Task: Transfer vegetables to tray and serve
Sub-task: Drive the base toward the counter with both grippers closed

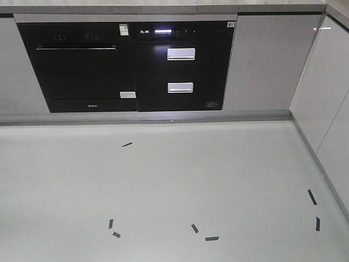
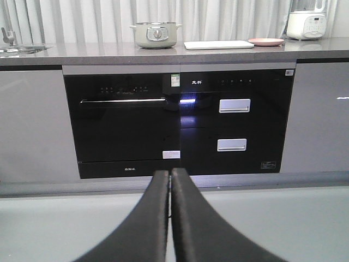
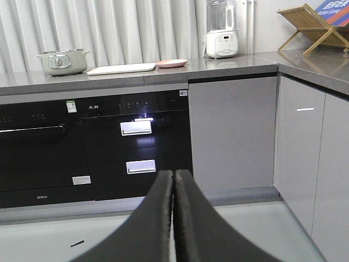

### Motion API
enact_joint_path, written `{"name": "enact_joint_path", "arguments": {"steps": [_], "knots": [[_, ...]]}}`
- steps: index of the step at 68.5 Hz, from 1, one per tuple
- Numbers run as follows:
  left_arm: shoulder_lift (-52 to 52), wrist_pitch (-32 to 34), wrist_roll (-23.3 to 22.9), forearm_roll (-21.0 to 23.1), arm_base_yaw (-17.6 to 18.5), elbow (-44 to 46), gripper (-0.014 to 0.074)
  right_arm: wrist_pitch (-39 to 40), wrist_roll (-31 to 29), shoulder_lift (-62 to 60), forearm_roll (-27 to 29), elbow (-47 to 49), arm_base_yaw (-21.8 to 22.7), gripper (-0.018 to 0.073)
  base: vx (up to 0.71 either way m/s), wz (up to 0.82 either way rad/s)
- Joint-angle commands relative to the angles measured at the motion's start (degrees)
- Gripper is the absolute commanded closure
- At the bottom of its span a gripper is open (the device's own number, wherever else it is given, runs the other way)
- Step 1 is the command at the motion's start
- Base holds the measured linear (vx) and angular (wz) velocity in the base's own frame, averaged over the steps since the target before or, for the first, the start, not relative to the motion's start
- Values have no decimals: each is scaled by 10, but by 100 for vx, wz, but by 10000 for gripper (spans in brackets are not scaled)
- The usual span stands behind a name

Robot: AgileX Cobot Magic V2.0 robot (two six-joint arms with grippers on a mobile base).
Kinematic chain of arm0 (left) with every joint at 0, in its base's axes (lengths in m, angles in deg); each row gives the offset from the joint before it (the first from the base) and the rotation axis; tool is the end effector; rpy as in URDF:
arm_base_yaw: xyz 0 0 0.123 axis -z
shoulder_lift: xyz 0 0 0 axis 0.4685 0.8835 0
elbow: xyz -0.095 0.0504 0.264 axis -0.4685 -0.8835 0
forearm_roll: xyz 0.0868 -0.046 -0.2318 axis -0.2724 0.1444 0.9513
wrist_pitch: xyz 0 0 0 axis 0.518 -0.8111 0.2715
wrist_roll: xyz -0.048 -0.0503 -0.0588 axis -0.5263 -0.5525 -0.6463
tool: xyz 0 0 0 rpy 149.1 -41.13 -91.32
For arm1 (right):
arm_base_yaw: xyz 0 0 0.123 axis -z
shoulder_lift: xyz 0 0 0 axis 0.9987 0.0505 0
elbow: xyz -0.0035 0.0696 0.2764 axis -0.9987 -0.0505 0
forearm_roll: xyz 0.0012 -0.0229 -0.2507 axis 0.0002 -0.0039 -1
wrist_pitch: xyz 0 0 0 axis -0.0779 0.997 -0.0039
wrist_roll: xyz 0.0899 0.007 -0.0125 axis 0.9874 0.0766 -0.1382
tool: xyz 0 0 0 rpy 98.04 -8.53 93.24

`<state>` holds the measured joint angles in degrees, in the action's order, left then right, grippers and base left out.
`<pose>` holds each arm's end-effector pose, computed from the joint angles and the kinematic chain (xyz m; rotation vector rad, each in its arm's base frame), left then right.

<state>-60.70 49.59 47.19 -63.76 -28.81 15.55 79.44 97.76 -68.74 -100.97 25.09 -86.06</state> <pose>0.0566 0.0013 0.1943 -0.0450 1.6181 -0.0126 0.0567 -0.0019 0.2002 0.0769 1.5430 0.0341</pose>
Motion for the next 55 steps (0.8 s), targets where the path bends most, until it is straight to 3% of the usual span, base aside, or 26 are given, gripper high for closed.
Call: {"name": "enact_joint_path", "arguments": {"steps": [1,55], "knots": [[-8,41,-2,5,-1,-13,602,44,-2,-3,-2,-9,3,562,10,-1],[-8,41,-2,5,-1,-13,602,43,-2,-3,-2,-9,3,562,9,4]]}}
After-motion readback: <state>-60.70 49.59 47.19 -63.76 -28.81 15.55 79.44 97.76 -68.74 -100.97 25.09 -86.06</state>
